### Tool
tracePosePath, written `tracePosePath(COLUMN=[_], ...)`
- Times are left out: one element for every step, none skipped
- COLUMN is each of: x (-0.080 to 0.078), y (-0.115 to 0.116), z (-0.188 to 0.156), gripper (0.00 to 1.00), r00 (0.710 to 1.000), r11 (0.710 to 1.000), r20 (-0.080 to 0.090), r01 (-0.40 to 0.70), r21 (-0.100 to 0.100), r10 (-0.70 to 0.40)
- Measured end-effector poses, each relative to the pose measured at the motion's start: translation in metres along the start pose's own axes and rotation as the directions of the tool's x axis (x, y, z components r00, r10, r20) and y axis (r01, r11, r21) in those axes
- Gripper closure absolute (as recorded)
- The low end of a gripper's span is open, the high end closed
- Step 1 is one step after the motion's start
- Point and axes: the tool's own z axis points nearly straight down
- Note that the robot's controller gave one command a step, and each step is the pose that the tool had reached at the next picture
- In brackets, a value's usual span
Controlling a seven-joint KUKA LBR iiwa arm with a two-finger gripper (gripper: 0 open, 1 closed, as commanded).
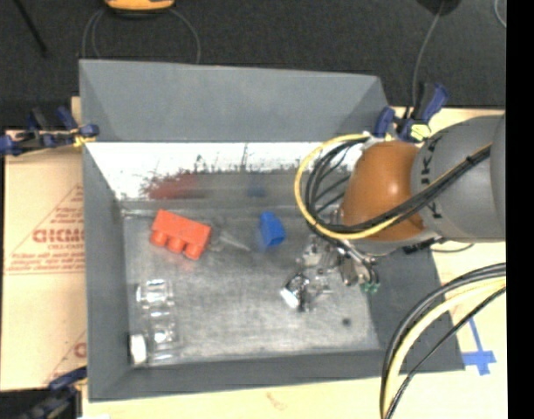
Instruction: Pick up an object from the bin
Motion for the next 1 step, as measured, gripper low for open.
tracePosePath(x=[-0.0302], y=[-0.0809], z=[-0.1753], gripper=[1.00], r00=[0.991], r11=[0.991], r20=[-0.008], r01=[0.135], r21=[0.000], r10=[-0.135])
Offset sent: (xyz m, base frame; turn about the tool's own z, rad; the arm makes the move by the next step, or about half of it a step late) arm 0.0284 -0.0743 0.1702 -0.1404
